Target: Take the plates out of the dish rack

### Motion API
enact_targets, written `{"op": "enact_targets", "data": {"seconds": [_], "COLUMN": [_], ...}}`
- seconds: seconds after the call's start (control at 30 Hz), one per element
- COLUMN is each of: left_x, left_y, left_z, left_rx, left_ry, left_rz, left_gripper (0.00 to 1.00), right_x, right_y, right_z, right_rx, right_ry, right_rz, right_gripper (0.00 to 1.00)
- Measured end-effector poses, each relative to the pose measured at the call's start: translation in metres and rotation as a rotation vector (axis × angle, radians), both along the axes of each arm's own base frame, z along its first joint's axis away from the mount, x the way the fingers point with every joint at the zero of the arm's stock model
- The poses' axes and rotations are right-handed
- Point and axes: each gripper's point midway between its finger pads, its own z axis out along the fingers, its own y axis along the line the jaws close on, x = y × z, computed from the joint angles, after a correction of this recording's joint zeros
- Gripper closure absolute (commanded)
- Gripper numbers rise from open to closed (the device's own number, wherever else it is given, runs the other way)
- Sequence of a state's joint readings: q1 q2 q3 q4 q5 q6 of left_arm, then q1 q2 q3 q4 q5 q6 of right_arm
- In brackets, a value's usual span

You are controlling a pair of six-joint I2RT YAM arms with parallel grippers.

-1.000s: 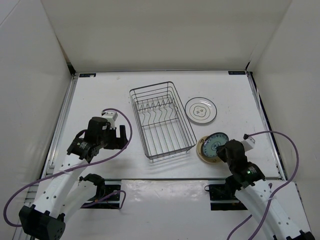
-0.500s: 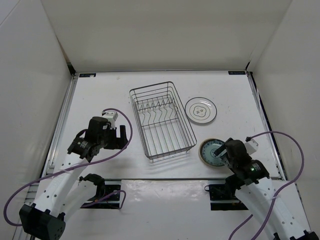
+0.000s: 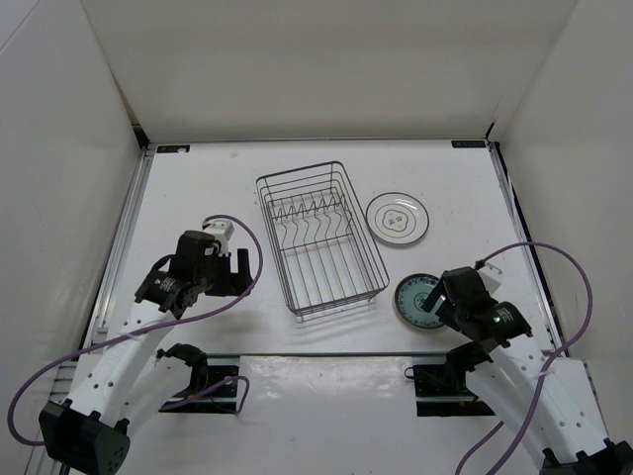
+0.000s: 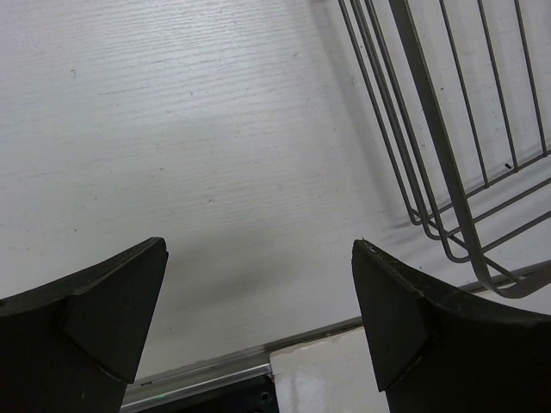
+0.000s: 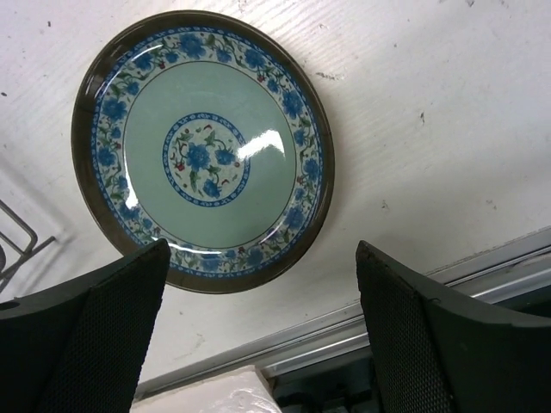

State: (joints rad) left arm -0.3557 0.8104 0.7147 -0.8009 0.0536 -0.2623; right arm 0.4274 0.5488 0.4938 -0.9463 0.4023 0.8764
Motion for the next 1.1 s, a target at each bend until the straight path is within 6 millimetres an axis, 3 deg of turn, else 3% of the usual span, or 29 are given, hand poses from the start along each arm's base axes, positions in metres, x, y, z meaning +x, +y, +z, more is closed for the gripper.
{"op": "enact_targets", "data": {"seconds": [0.2, 0.5, 0.77, 0.9, 1.1], "left_x": [-0.002, -0.003, -0.001, 0.001, 0.001], "left_y": [-0.006, -0.011, -0.010, -0.005, 0.009], "left_z": [-0.001, -0.004, -0.003, -0.007, -0.022], "left_rx": [-0.022, -0.031, -0.026, 0.000, 0.084], "left_ry": [0.015, 0.033, 0.022, 0.021, 0.037], "left_rz": [-0.031, -0.055, -0.057, -0.044, -0.024], "left_gripper": [0.01, 0.01, 0.01, 0.01, 0.01], "right_x": [0.002, 0.023, 0.040, 0.041, 0.043], "right_y": [0.003, 0.037, 0.040, 0.039, 0.038], "right_z": [0.019, 0.096, 0.177, 0.182, 0.165], "right_rx": [-0.030, -0.008, -0.061, -0.085, -0.107], "right_ry": [-0.021, -0.050, -0.219, -0.232, -0.187], "right_rz": [0.119, 0.414, 0.527, 0.548, 0.568], "right_gripper": [0.10, 0.10, 0.10, 0.10, 0.10]}}
